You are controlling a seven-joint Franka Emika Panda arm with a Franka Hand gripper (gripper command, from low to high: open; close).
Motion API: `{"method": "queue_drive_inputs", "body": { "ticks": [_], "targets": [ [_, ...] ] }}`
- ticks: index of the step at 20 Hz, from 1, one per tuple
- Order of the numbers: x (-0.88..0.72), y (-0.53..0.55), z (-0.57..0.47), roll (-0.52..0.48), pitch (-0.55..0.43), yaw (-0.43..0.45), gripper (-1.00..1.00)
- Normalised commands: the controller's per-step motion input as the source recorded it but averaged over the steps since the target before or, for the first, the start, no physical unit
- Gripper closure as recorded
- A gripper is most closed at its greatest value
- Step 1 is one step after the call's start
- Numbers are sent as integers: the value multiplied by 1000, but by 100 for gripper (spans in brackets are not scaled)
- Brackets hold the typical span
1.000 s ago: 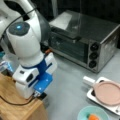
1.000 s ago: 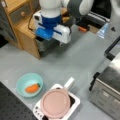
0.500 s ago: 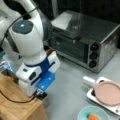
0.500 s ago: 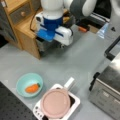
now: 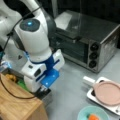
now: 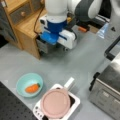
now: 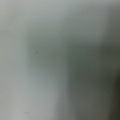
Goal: Open the drawer. Pick up the carrot. Put the carrots in the drawer.
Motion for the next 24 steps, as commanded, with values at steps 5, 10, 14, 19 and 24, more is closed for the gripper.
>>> {"method": "queue_drive_inputs", "body": {
  "ticks": [5,10,14,19,24],
  "targets": [
    [-157,270,-123,68,-150,-192,-100],
    [-151,386,-99,78,-158,-228,-100],
    [-177,411,-72,74,-143,-223,-100],
    [-179,279,-85,66,-142,-191,-100],
    [-147,113,-95,84,-149,-131,-100]
  ]
}}
